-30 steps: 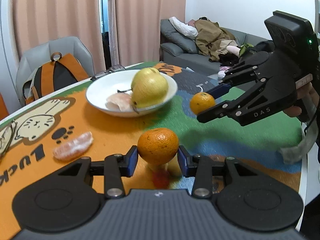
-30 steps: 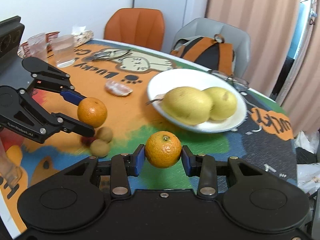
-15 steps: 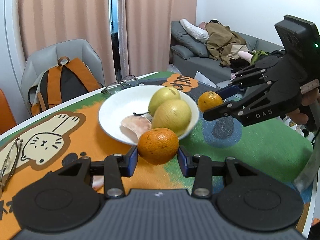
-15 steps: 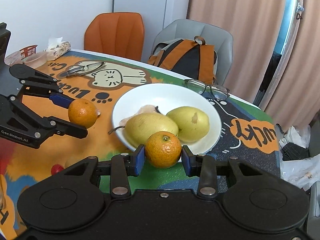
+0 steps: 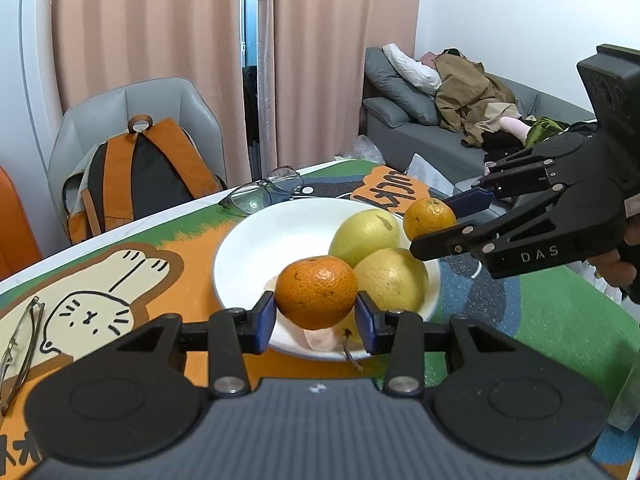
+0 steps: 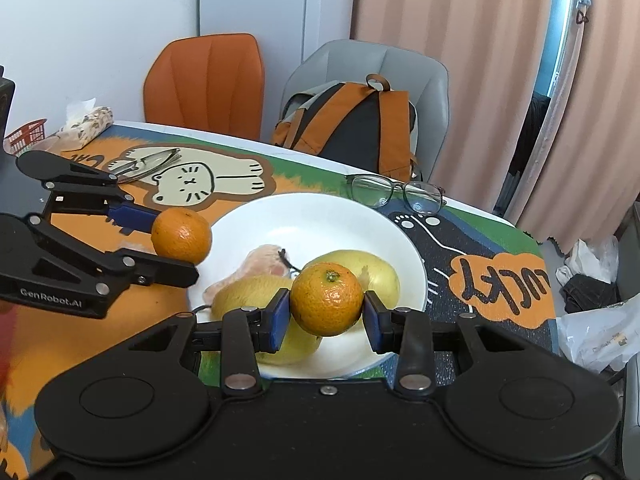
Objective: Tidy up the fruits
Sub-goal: 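Carry both oranges to the white plate and open both grippers to release them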
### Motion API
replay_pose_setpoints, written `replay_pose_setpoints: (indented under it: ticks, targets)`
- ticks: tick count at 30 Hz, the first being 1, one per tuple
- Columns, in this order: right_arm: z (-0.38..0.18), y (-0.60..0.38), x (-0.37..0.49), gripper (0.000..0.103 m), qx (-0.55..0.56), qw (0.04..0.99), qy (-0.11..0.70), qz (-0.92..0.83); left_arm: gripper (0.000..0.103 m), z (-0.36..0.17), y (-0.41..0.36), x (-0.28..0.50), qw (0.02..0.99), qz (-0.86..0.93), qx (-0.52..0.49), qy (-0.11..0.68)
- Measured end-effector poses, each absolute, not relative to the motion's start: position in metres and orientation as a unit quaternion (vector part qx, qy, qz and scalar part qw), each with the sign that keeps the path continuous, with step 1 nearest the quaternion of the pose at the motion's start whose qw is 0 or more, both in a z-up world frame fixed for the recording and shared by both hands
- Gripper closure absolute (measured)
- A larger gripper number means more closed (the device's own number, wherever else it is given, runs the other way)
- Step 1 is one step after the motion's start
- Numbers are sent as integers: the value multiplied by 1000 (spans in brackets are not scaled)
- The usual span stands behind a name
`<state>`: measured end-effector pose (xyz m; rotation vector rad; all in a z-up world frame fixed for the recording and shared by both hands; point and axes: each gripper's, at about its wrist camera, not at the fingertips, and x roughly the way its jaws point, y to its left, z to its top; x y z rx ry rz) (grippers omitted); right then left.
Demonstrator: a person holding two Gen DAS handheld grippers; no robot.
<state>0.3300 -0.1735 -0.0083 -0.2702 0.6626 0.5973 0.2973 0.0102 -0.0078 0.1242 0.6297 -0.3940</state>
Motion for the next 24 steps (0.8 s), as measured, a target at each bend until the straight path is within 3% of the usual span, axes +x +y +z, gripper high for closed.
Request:
replay_pose_setpoints:
  ticks: [24]
  targets:
    - [-11,-145,351,66,-118,896,328,276,61,-31,9,344,923,-154,47,349]
